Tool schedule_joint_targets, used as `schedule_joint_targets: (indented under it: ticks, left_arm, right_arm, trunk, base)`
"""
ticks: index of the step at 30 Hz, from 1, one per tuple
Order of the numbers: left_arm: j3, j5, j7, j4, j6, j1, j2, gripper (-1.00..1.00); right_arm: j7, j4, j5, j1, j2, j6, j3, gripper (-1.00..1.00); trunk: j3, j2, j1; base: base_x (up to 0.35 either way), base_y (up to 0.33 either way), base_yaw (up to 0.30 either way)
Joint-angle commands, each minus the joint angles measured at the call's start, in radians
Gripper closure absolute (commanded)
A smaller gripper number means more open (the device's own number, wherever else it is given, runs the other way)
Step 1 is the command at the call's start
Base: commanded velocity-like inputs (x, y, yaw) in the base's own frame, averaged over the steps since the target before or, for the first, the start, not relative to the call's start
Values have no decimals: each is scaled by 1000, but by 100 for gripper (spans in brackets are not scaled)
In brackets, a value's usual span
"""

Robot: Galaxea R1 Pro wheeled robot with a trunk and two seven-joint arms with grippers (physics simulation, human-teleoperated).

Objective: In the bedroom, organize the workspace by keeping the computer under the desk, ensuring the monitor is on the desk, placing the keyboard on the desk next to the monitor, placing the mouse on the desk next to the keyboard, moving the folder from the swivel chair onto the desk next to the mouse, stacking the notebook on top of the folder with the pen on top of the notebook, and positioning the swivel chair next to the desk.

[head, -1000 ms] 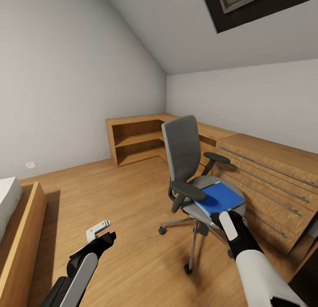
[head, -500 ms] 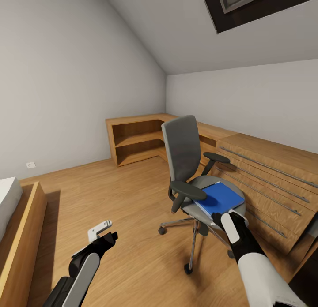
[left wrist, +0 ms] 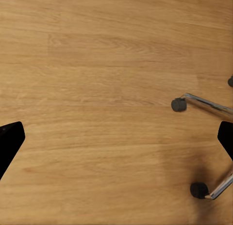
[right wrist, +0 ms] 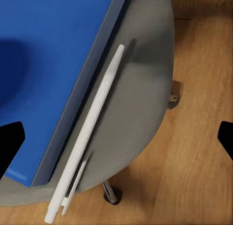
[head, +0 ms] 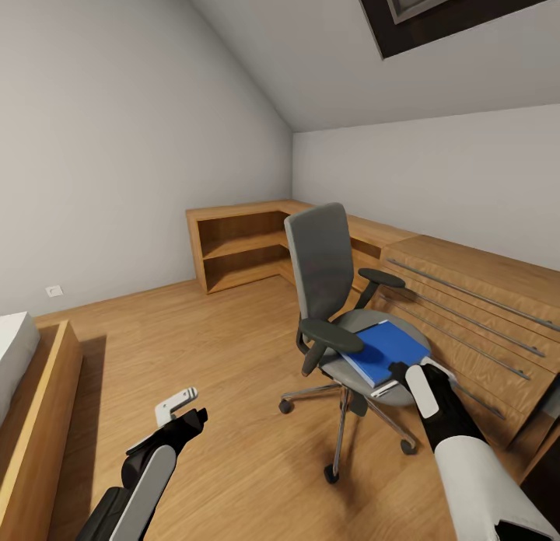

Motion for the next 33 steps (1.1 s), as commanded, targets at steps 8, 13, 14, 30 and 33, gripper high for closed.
schedule_joint_targets:
  ticks: [8, 13, 14, 30, 33]
  left_arm:
    - [-1, 7, 8, -1, 2, -1, 0, -100]
    - [-1, 7, 8, -1, 2, -1, 0, -100]
    - [-1, 7, 8, -2, 2, 0, 0, -100]
    - [-1, 9, 7, -7, 3, -1, 0, -100]
    - [-2, 9, 7, -7, 3, 0, 0, -100]
  right_arm:
    - [-7, -2, -9, -1, -2, 2, -1, -100]
    - [-7, 0, -10, -1, -2, 3, -26, -100]
    - [-7, 1, -10, -1, -1, 4, -31, -100]
    - [-7, 3, -12, -1, 1, 4, -86, -100]
    - [-7, 3, -12, -1, 1, 4, -87, -100]
  trunk:
    - [-1, 0, 0]
    - [-1, 0, 0]
    - [-1, 0, 0]
    - [-1, 0, 0]
    - [-10, -21, 11]
  base:
    - [0, 0, 0]
    - [0, 0, 0]
    - [0, 0, 0]
    - [0, 0, 0]
    - [0, 0, 0]
